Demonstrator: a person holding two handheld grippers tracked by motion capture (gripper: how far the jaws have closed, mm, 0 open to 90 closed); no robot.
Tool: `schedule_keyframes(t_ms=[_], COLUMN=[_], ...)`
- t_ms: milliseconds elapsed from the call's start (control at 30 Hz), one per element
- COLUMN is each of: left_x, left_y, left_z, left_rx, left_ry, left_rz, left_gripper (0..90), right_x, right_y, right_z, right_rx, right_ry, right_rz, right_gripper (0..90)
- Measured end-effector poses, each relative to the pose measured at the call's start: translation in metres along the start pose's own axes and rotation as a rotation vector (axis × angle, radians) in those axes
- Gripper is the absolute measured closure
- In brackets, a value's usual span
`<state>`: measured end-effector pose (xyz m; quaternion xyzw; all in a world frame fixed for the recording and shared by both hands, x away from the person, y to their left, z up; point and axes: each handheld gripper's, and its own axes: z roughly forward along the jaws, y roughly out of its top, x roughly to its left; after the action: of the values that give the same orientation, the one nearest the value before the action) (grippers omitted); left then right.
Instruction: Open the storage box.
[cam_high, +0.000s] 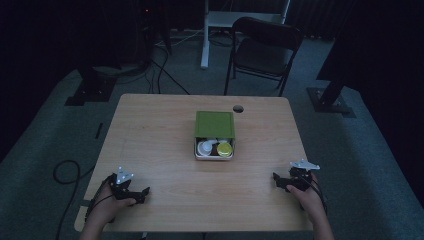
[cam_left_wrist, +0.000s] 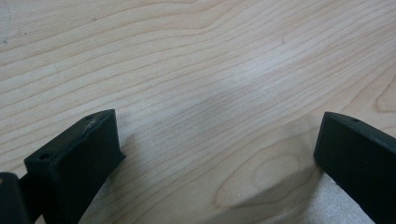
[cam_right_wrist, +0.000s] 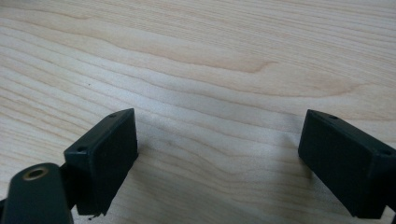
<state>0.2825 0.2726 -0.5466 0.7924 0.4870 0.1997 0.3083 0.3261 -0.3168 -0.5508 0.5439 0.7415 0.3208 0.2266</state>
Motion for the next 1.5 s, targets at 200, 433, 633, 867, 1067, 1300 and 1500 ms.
schedule_keyframes(t_ms=[200,433,633,867,1067,1300,1500], left_x=[0.0,-0.002,-0.006,-0.018,-0.034,-0.046,-0.055], left_y=[0.0,-0.001,0.002,0.014,0.027,0.036,0.043], left_z=[0.0,-0.001,-0.002,0.002,0.007,0.011,0.014], left_rx=[0.001,-0.012,-0.011,-0.047,-0.091,-0.107,-0.132], left_ry=[-0.003,-0.003,-0.004,-0.026,-0.072,-0.07,-0.064], left_rz=[0.004,0.048,0.102,0.171,0.234,0.292,0.345], left_gripper=[0.8,0.9,1.1,1.6,1.6,1.6,1.7], right_x=[0.0,0.0,0.0,0.0,0.0,0.0,0.0], right_y=[0.0,0.0,0.0,0.0,0.0,0.0,0.0], right_z=[0.0,0.0,0.0,0.0,0.0,0.0,0.0], right_rx=[0.0,-0.001,-0.001,0.0,-0.001,-0.001,0.0], right_ry=[0.0,0.0,0.0,0.0,0.0,0.0,0.0], right_rz=[0.0,-0.001,0.0,-0.001,0.0,-0.001,-0.001], right_gripper=[11.3,11.3,11.3,11.3,11.3,11.3,11.3])
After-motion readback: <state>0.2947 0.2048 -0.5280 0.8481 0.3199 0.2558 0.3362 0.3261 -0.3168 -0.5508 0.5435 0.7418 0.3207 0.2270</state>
